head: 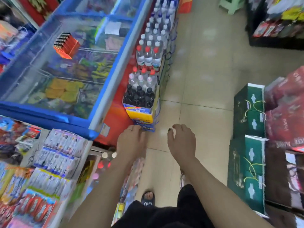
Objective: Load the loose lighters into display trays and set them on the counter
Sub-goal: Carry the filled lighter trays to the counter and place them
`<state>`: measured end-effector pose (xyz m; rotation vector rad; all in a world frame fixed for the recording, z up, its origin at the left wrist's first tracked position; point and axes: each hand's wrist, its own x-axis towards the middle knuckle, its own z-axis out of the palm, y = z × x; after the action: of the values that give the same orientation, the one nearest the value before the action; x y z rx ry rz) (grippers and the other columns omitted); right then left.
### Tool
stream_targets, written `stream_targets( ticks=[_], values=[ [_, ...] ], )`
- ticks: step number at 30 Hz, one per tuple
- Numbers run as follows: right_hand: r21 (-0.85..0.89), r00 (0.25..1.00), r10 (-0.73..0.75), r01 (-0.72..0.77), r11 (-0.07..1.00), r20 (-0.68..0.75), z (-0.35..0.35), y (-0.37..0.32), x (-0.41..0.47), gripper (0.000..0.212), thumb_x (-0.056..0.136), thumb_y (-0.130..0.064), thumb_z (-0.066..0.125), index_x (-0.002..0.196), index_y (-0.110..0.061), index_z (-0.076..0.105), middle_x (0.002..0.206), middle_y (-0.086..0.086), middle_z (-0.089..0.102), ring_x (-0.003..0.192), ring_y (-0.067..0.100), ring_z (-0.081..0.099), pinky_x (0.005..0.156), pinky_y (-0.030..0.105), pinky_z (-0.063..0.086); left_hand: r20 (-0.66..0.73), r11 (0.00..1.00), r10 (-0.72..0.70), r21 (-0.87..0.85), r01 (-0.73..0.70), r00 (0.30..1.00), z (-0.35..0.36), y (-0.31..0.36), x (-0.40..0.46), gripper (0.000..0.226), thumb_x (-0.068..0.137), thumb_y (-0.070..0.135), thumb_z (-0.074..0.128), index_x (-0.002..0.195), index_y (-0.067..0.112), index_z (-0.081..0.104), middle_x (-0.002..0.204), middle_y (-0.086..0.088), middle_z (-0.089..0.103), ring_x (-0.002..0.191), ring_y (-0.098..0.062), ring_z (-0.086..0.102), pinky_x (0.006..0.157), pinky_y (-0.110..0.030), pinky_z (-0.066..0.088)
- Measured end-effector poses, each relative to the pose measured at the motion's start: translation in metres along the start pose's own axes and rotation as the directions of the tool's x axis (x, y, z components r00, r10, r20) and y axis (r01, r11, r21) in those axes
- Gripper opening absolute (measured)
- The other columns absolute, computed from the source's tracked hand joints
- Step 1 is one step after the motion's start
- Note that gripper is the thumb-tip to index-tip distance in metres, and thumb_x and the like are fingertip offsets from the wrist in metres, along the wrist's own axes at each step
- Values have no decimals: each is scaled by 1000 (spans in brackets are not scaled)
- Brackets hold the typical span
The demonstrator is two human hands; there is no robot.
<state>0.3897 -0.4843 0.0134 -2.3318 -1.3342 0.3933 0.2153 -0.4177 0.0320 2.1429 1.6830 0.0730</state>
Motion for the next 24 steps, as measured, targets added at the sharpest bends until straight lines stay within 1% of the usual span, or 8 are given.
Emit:
stream_targets(
  ticks=[5, 8, 10, 12, 15, 19, 24],
  values=[
    [14, 989, -141, 141, 990, 34, -24, -13, 112, 22, 96, -22, 53, 106, -8, 68, 101, 12, 67, 94, 36, 59, 81, 43, 42, 0, 984, -173, -40, 173, 985, 9, 31, 38, 39, 102, 29, 53, 136, 11, 59, 134, -10, 61, 120, -32, 59, 101, -42, 43],
    [2, 971, -229, 229, 973, 64, -36, -24, 172, 24, 97, -20, 51, 104, -4, 68, 100, 15, 66, 93, 38, 59, 81, 44, 41, -30, 961, -267, -78, 264, 963, 5, 46, 64, 38, 102, 27, 53, 135, 10, 60, 134, -11, 61, 119, -32, 59, 101, -41, 44],
    [0, 958, -275, 276, 961, 77, -37, -34, 205, 23, 97, -20, 50, 100, -4, 66, 97, 14, 65, 89, 37, 59, 79, 43, 42, -50, 944, -321, -93, 316, 946, -1, 51, 85, 36, 102, 27, 53, 134, 11, 61, 133, -10, 62, 118, -33, 60, 100, -41, 43],
    [3, 944, -316, 317, 948, 94, -32, -45, 233, 24, 98, -22, 49, 103, -6, 67, 97, 12, 65, 89, 35, 58, 80, 43, 43, -83, 931, -358, -112, 349, 930, -9, 50, 111, 35, 102, 27, 54, 132, 11, 62, 131, -11, 62, 116, -34, 60, 99, -42, 44],
    [15, 921, -375, 376, 927, 108, -17, -61, 269, 19, 95, -20, 52, 96, -7, 65, 89, 12, 63, 82, 35, 57, 74, 43, 43, -133, 912, -403, -140, 385, 906, -24, 38, 156, 36, 102, 29, 54, 132, 11, 61, 130, -14, 62, 117, -36, 60, 101, -45, 45],
    [-10, 896, -429, 433, 901, 111, 10, -87, 310, 14, 92, -19, 58, 90, -7, 65, 82, 13, 62, 76, 37, 57, 68, 43, 44, -175, 880, -468, -179, 440, 866, -51, 4, 227, 38, 102, 34, 52, 133, 13, 60, 129, -18, 63, 118, -39, 60, 100, -47, 45],
    [-53, 864, -473, 488, 871, 175, 49, -140, 364, 17, 91, -22, 60, 94, -6, 65, 90, 14, 63, 84, 38, 59, 72, 44, 45, -203, 858, -508, -198, 473, 837, -93, -54, 312, 38, 102, 32, 51, 133, 11, 59, 130, -20, 62, 115, -43, 60, 97, -49, 45]
  ],
)
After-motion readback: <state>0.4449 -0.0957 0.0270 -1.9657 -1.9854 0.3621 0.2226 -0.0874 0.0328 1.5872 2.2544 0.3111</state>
